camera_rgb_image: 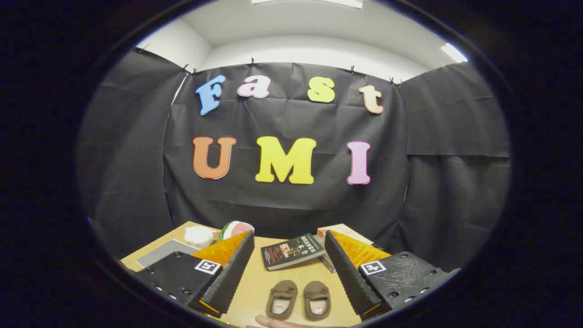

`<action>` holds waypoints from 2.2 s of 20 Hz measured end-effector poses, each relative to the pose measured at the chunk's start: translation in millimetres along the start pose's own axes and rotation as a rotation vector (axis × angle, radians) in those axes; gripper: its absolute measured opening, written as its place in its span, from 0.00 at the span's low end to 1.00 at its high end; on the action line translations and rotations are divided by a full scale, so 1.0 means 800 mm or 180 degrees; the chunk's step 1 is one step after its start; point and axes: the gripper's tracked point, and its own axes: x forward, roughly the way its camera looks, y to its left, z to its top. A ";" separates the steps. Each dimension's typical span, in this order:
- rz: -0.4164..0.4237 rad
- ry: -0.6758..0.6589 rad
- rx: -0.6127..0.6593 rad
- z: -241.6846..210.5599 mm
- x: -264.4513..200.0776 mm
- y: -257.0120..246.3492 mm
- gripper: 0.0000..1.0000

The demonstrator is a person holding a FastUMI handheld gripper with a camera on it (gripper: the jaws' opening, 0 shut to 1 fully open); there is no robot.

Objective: Open the storage box then place both shoes into the box .Put the left shoe in first, then the right shoe, with the right side of both shoes facing outward in a uniform manner.

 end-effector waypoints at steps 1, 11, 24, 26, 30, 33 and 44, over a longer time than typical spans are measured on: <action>0.0006 0.0013 0.0015 -0.001 0.000 -0.004 0.95; 0.0007 0.0100 0.0091 -0.014 0.008 -0.030 0.95; 0.0659 0.0676 0.0148 -0.104 0.061 0.066 0.96; 0.0839 0.0897 0.0216 -0.128 0.069 0.101 0.96; 0.1236 0.1431 0.0347 -0.179 0.084 0.177 0.96; 0.1655 0.1876 0.0440 -0.215 0.085 0.241 0.96; 0.1630 0.2943 0.0975 -0.306 0.108 0.288 0.96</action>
